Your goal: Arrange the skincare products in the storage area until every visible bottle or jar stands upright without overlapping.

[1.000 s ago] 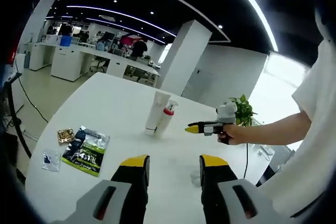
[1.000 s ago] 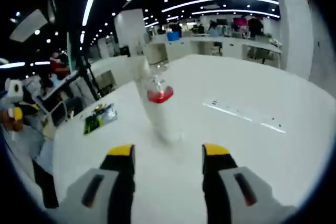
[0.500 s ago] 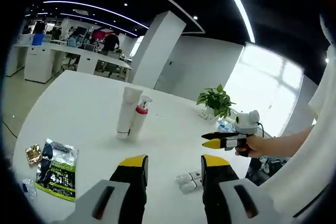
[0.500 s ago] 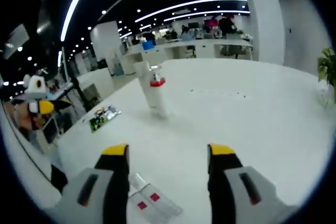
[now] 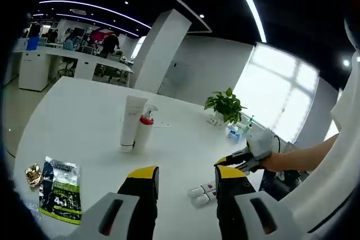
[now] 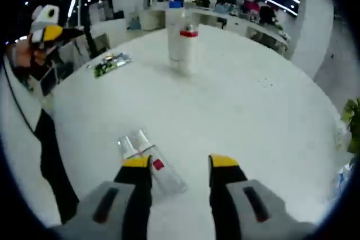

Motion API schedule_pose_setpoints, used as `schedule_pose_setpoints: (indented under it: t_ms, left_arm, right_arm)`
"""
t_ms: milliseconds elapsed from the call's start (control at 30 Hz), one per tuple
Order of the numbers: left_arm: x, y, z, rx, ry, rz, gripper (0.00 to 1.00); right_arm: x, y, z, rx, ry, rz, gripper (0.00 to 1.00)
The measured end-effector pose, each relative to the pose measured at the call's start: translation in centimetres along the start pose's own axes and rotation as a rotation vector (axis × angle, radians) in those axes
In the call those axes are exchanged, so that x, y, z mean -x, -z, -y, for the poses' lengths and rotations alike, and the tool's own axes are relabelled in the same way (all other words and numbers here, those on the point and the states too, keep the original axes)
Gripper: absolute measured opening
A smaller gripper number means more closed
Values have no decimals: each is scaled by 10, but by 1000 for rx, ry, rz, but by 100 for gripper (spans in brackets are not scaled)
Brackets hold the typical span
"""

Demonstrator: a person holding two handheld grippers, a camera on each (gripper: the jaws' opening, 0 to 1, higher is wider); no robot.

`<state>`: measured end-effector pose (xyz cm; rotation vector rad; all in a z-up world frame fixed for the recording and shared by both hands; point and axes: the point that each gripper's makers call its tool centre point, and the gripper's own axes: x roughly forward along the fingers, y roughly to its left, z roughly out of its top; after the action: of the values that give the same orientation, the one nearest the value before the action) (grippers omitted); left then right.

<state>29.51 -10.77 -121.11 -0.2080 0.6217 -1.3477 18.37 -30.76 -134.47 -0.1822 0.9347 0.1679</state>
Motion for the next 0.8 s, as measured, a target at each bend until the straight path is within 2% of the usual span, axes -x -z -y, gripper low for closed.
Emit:
schedule_pose_setpoints:
  t_ms: [133, 333, 400, 500, 567, 700, 800]
  left_arm:
    - [3, 3, -3, 13, -22, -7, 41]
    - [7, 10, -5, 21, -73, -24, 41]
    - [5, 15, -5, 32, -99, -29, 41]
    - [1, 20, 4, 36, -132, -37, 41]
    - [-3, 25, 11, 34, -154, -44, 41]
    - [-8, 33, 24, 59, -210, -36, 40]
    - [-7, 36, 28, 73, -238, -31, 40]
  right_arm:
    - [-11, 11, -7, 76, -57, -74, 34]
    - [-19, 13, -8, 106, -113, -69, 33]
    - [-22, 11, -8, 103, -134, -43, 33]
    - [-27, 18, -10, 170, -171, -58, 31]
    - [-30, 19, -11, 199, -193, -46, 31]
    - [-34, 16, -17, 252, -239, 11, 30]
    - [-35, 15, -19, 257, -266, 25, 29]
